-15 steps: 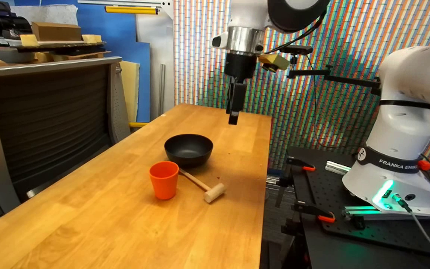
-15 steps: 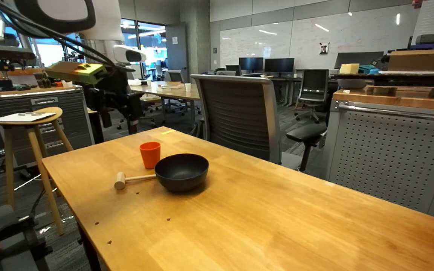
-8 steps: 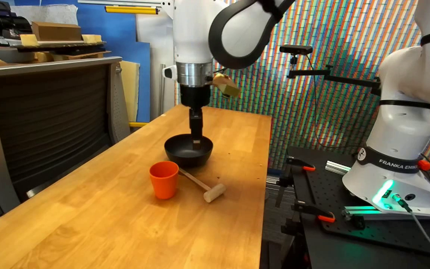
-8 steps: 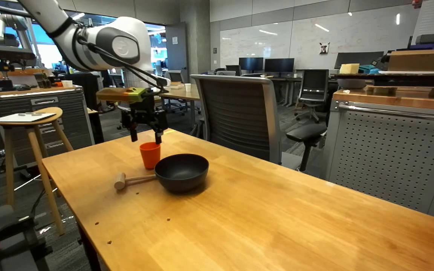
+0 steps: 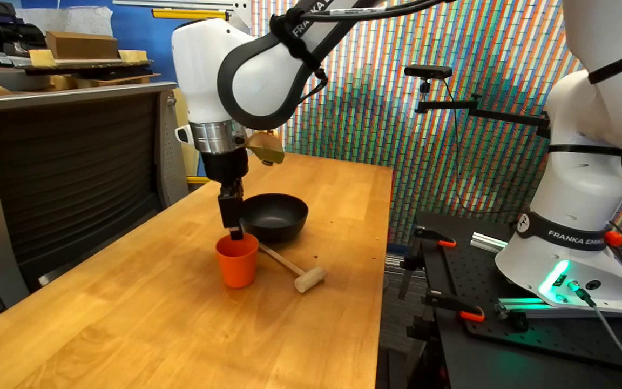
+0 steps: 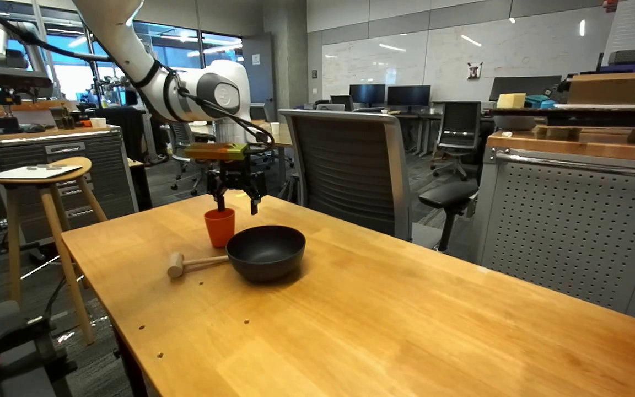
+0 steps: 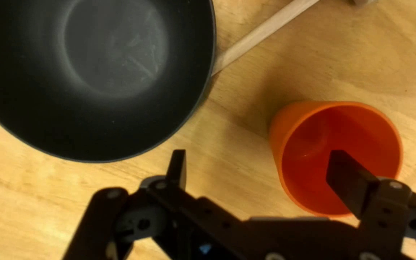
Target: Put the orange cup in the black bowl
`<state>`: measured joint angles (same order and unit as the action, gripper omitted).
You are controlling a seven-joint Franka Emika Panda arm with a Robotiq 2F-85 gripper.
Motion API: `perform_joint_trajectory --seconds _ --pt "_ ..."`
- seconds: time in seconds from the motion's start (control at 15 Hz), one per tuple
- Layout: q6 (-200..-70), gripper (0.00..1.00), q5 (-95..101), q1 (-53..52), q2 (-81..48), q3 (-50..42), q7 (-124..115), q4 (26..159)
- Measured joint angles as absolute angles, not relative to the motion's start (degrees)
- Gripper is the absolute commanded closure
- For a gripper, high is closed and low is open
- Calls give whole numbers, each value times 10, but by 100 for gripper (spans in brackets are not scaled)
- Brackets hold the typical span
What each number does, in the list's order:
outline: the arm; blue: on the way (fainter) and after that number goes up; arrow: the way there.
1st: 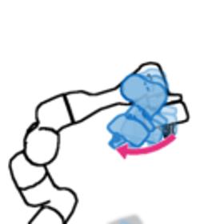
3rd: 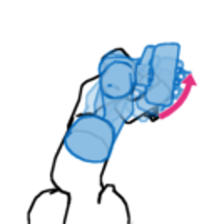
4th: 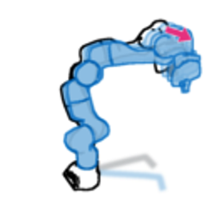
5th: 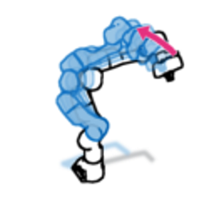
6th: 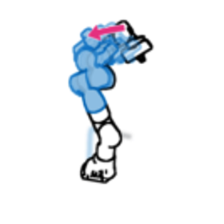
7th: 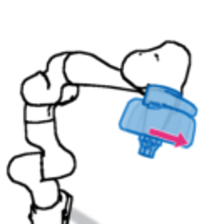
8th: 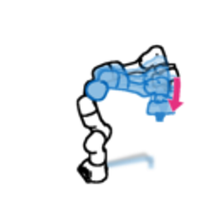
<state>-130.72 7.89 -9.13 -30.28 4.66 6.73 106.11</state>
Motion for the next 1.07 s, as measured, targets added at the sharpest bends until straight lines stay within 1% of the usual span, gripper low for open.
perform_joint_trajectory --seconds 0.13,0.2,0.47,0.6,0.67,0.93,1.07 --pt "-1290 41 79 -92 -331 48 67 1030" --pt "-1284 51 77 -92 -344 48 68 1017" --pt "-1266 82 70 -90 -384 48 68 984" --pt "-1257 96 59 -86 -394 52 73 974" --pt "-1251 100 52 -83 -396 54 77 970" --pt "-1239 99 25 -72 -391 70 95 966" --pt "-1242 99 14 -65 -369 76 97 978"
